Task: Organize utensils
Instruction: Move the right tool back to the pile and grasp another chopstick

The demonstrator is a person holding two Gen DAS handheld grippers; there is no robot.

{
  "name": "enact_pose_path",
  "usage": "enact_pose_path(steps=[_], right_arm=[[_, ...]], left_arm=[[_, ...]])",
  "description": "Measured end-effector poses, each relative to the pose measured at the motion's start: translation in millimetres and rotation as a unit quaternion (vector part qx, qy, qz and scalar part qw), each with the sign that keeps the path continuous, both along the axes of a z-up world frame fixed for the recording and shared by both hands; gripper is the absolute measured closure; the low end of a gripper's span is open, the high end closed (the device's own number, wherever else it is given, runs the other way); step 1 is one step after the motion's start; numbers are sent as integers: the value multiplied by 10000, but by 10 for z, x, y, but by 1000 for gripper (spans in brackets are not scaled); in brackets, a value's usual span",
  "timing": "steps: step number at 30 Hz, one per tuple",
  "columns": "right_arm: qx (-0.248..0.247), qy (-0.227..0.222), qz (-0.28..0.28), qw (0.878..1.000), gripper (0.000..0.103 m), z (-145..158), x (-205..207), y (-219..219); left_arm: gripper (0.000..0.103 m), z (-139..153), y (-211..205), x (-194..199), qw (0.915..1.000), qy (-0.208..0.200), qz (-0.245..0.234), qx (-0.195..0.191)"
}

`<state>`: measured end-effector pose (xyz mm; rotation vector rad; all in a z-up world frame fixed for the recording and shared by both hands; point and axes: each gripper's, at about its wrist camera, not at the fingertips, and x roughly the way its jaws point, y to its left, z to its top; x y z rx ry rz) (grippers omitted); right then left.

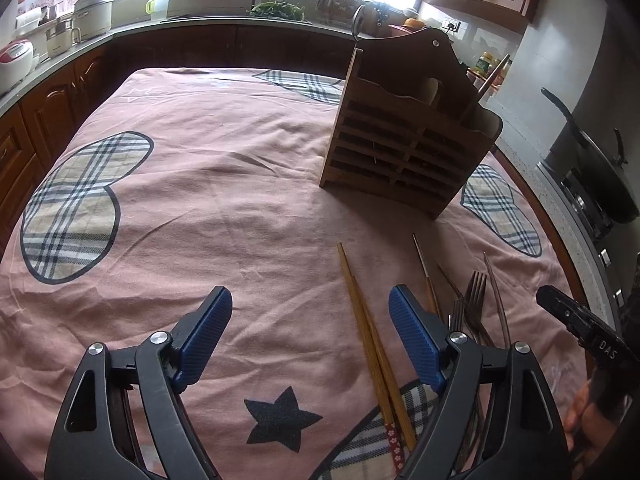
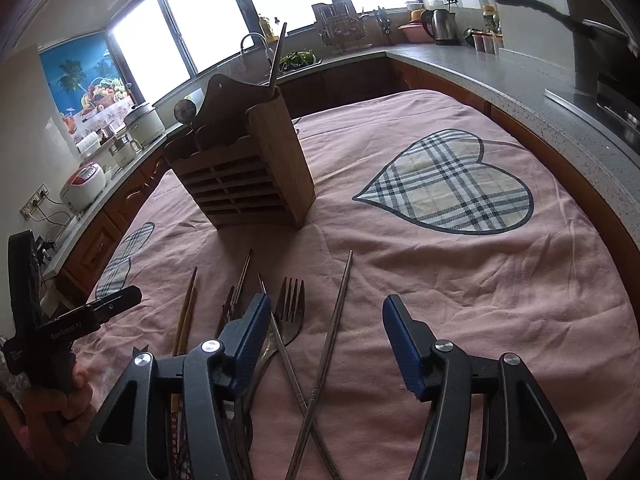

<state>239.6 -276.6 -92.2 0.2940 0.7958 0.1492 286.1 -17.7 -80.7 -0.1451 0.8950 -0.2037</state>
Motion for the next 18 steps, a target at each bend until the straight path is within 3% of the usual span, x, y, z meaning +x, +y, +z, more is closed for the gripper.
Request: enact_pose_path(steps=[4, 8, 14, 18], right_arm=[[-19, 179, 21, 9998, 58, -79, 180, 7], [-109, 290, 76, 9995, 62, -127, 374, 23], [-260, 531, 136, 9982, 63, -244, 630, 39], [-330, 736, 201, 9965, 70, -352, 754, 73]], left_arm=[[32, -65, -92, 168, 9997, 158, -176, 16], [44, -174, -176, 334, 9988, 365, -323, 50], [52, -295, -255, 534, 9973, 608, -400, -12], [62, -339, -327, 627, 9963, 702, -503, 14]])
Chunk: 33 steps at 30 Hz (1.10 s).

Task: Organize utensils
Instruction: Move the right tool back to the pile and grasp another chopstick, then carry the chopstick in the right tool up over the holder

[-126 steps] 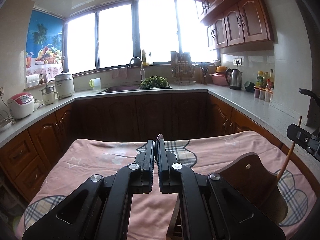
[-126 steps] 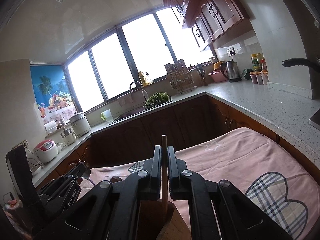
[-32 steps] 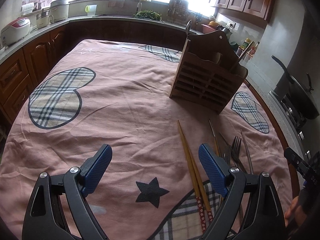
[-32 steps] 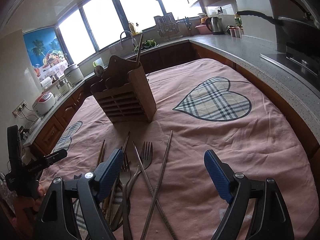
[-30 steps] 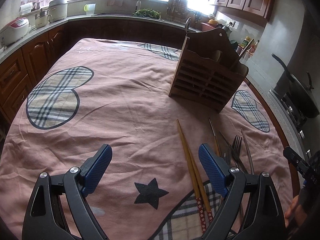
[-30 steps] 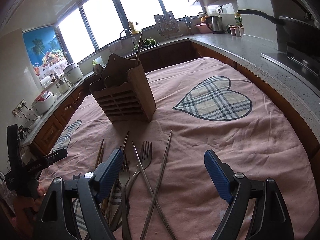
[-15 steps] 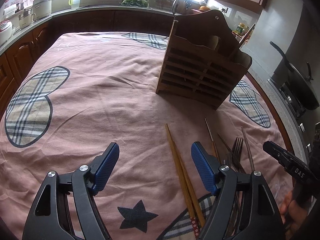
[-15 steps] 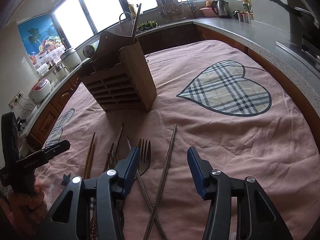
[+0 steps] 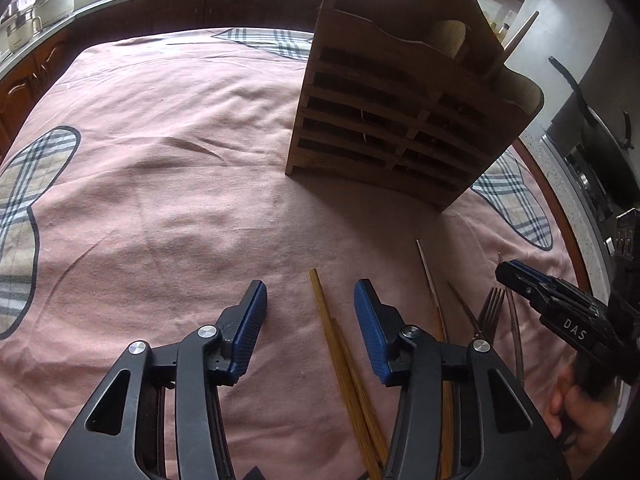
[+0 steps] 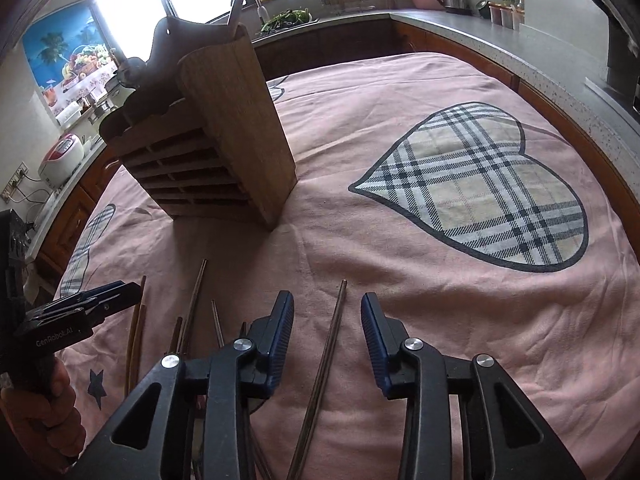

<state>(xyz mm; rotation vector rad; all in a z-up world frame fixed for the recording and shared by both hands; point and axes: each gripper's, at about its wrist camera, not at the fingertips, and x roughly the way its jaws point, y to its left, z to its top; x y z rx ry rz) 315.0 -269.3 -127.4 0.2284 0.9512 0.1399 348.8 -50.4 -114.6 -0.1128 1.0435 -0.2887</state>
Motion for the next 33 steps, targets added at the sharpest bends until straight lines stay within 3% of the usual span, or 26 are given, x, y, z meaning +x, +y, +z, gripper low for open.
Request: enact_pose_path(steps=[3, 5, 7, 10, 17, 33], right_arm=[[-127, -40, 28, 9999, 72, -32, 13, 42], [-154, -49, 14, 9999, 74, -32, 14, 45], [-223, -42, -36, 9997, 86, -41, 16, 35], [-151, -22, -89, 9998, 96, -51, 20, -15], [40, -159, -118, 9998, 98, 52, -65, -54], [446, -1065, -42, 9933, 99, 785, -591, 45]], left_arm=[[70, -11, -41, 31, 9999, -25, -60, 101], [95, -23, -51, 48, 9999, -15, -91, 103], [95, -30, -52, 50, 9999, -26, -118, 62], [96, -19, -55, 36, 9998, -88, -150, 84], [99, 99, 90, -90, 9997, -203, -68, -86], [99, 731, 592, -748, 9936, -908, 223, -631]])
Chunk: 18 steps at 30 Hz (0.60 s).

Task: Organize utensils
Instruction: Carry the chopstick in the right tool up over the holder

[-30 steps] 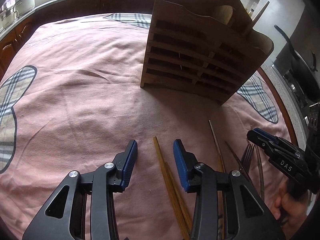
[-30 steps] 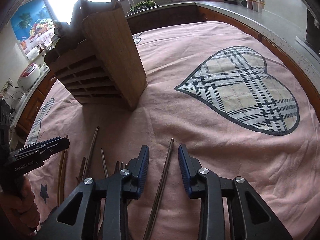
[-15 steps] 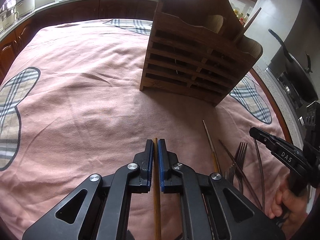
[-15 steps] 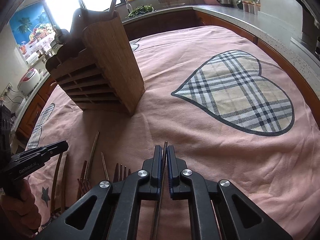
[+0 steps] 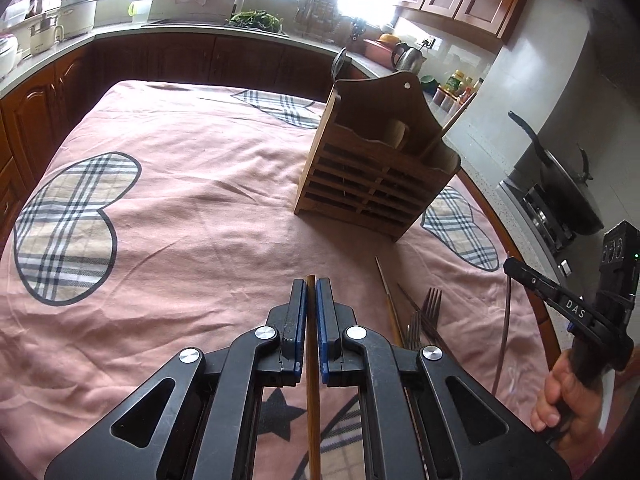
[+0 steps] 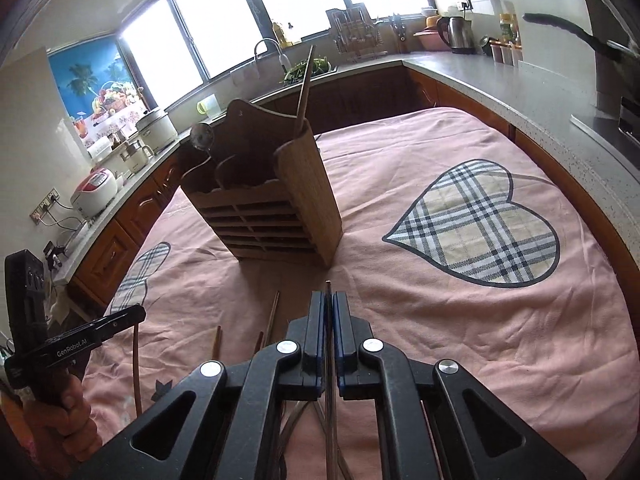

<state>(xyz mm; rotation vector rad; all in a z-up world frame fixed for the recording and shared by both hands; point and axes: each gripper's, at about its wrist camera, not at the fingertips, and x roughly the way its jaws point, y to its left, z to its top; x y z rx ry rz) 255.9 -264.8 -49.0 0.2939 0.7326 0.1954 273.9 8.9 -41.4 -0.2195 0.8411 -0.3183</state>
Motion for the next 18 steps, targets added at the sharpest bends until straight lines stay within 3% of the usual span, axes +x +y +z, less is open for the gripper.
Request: enact_pose_path(steps=[18], right_arm=[[23, -521, -15, 9986, 99, 386, -463, -2]], left_arm=[[99, 368, 98, -494, 9985, -532, -6, -126]])
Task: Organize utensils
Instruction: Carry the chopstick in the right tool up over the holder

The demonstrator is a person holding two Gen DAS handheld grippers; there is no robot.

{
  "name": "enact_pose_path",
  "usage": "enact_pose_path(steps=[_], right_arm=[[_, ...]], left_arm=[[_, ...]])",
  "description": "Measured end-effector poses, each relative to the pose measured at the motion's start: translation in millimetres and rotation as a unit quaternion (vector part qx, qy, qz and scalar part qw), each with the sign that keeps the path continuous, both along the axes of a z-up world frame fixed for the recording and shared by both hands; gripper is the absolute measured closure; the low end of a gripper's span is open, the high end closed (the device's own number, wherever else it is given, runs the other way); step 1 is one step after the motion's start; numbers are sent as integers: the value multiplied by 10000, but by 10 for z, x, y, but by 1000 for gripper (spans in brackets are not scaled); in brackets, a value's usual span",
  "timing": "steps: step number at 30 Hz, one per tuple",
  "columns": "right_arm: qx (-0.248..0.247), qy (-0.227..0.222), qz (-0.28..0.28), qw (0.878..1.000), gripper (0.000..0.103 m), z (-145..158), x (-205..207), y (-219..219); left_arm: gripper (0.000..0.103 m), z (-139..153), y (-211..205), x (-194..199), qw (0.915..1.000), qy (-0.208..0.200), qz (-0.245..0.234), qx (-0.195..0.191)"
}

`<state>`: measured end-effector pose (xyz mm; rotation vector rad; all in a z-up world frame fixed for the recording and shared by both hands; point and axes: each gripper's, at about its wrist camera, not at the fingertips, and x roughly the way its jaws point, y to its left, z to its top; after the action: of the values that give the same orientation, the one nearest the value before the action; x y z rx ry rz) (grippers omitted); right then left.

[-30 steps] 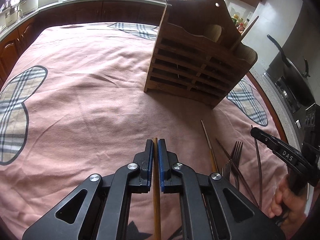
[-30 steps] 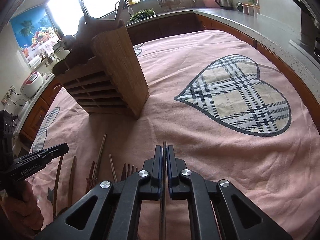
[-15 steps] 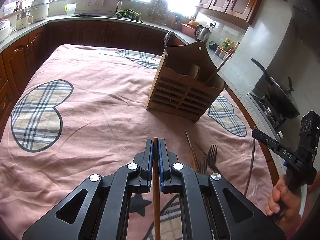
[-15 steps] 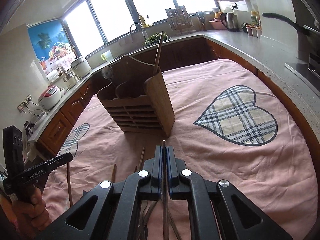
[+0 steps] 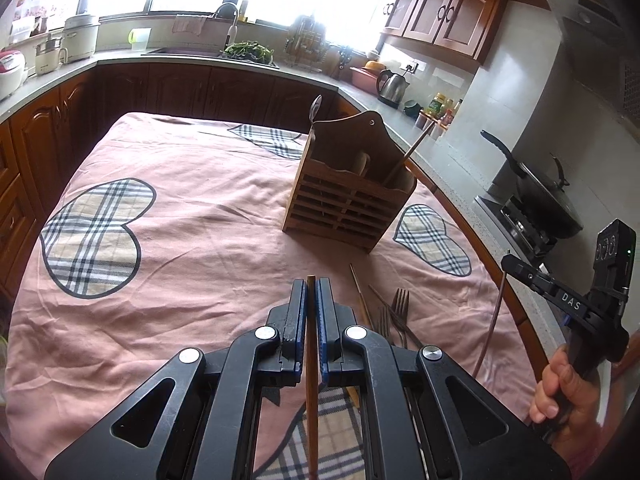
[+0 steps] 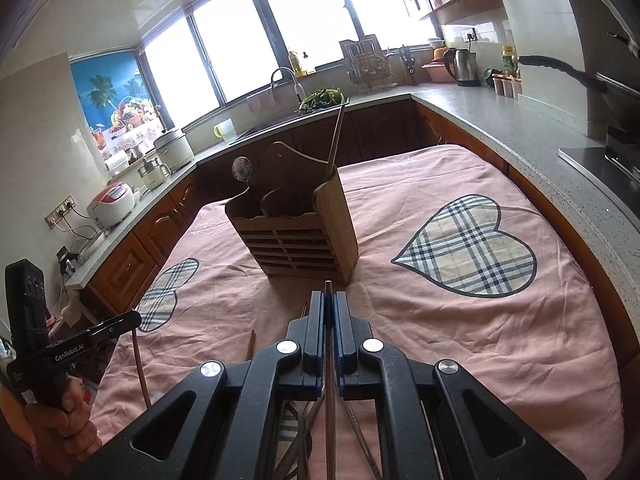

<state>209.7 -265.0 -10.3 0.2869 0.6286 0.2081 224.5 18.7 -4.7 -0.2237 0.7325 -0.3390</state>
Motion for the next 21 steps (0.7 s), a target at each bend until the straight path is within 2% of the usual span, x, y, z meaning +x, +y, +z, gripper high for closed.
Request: enact_pose_path(steps=[21], right_arm=[[75, -675, -151, 9976, 99, 379, -162, -19]], left_arm=[[99, 410, 188, -168, 9970, -682, 183, -331]])
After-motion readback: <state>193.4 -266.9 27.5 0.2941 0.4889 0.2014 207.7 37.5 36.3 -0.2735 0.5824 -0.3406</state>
